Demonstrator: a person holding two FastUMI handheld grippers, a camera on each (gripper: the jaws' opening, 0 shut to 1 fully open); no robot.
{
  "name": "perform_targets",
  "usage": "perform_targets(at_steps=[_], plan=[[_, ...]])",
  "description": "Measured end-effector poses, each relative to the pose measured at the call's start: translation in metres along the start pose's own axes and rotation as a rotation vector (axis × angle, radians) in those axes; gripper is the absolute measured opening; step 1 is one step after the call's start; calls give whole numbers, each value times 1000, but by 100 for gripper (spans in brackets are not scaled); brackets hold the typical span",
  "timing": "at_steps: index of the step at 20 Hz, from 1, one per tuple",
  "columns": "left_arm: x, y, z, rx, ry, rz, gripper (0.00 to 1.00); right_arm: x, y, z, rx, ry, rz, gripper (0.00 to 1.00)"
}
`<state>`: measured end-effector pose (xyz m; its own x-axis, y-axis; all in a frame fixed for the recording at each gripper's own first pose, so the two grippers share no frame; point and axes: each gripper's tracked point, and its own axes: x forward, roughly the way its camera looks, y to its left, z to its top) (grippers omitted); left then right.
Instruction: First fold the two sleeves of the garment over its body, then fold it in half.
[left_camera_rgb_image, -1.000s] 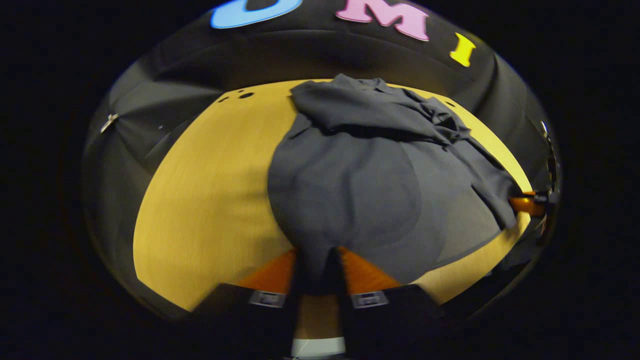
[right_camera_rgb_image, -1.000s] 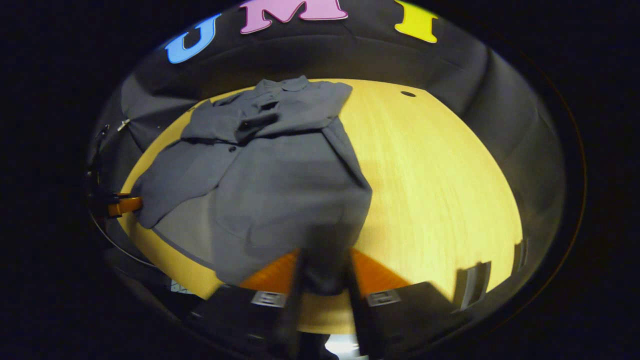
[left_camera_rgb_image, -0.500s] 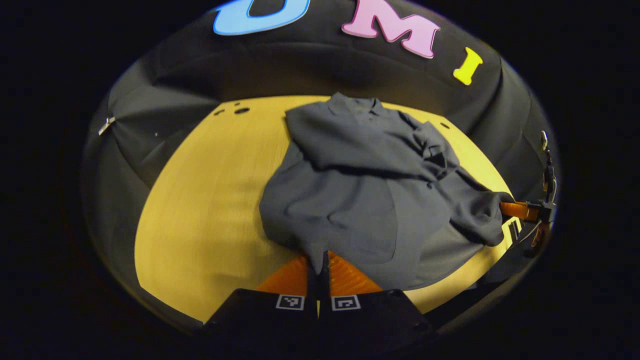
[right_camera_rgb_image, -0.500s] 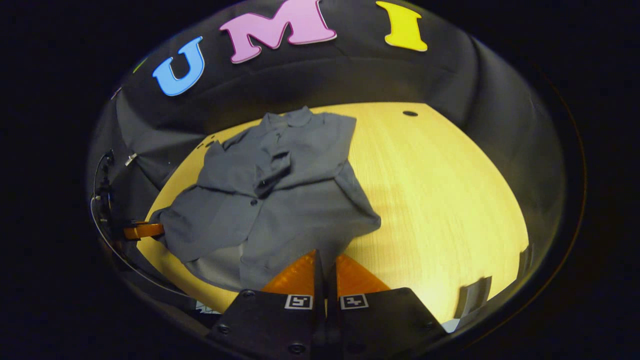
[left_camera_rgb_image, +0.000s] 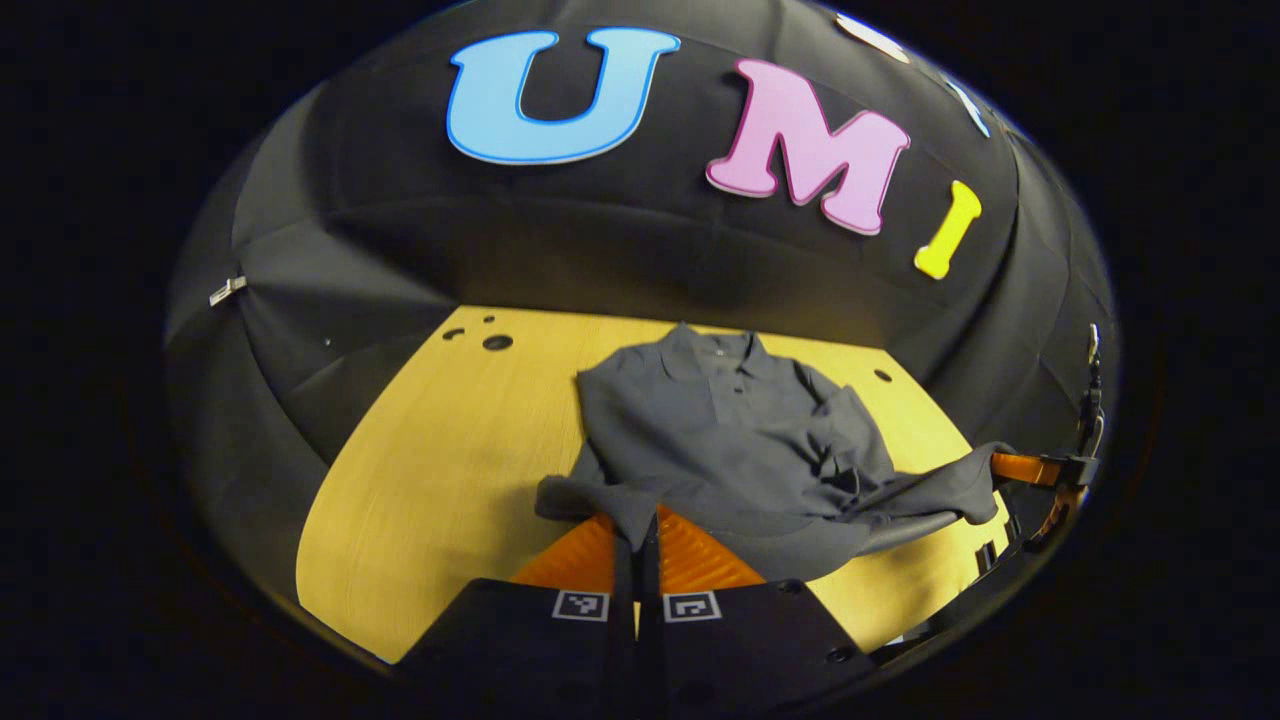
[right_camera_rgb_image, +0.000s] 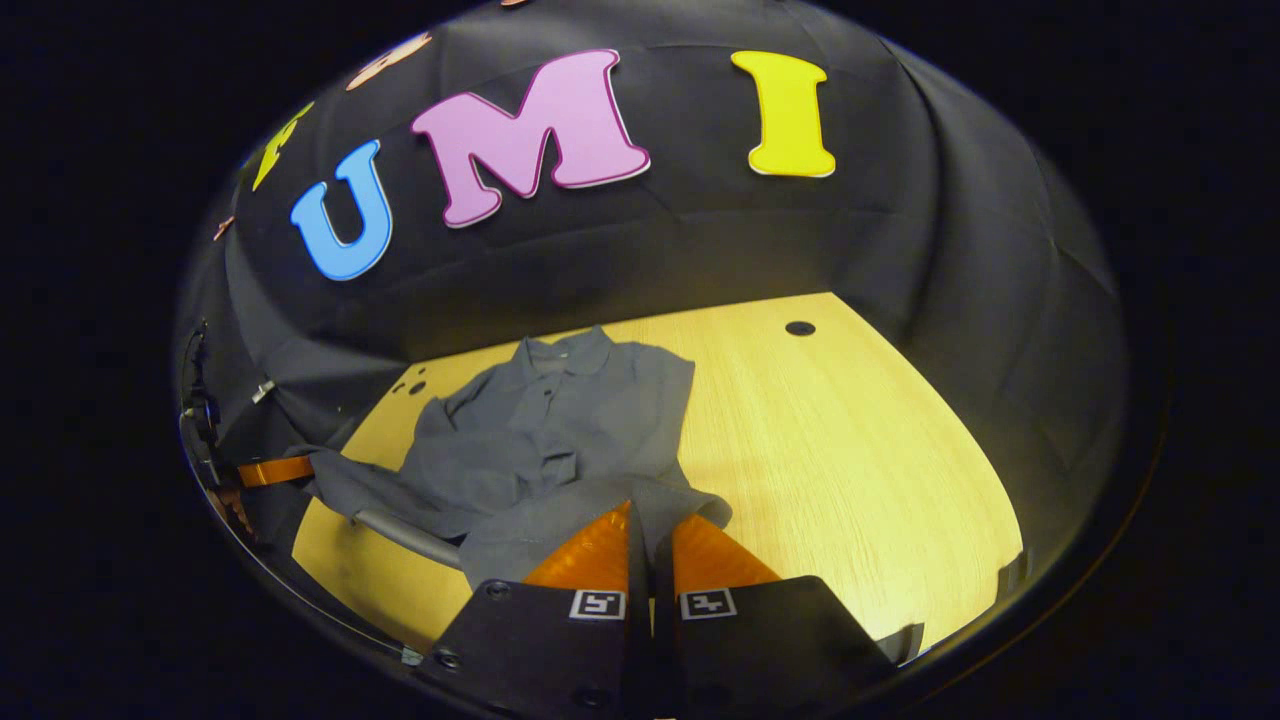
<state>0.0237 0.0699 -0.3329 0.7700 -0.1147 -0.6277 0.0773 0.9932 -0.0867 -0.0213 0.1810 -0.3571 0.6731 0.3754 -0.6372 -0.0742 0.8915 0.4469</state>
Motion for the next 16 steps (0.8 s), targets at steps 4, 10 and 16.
perform_targets(at_steps=[4, 10, 16], plan=[[20, 0, 42, 16, -52, -3, 5, 20, 4, 46, -28, -59, 20, 5], [58, 2, 92, 22, -112, 5, 5, 59, 10, 98, -46, -121, 35, 5], [101, 2, 122, 2, -144, 13, 5, 102, 7, 124, -44, -145, 20, 5]])
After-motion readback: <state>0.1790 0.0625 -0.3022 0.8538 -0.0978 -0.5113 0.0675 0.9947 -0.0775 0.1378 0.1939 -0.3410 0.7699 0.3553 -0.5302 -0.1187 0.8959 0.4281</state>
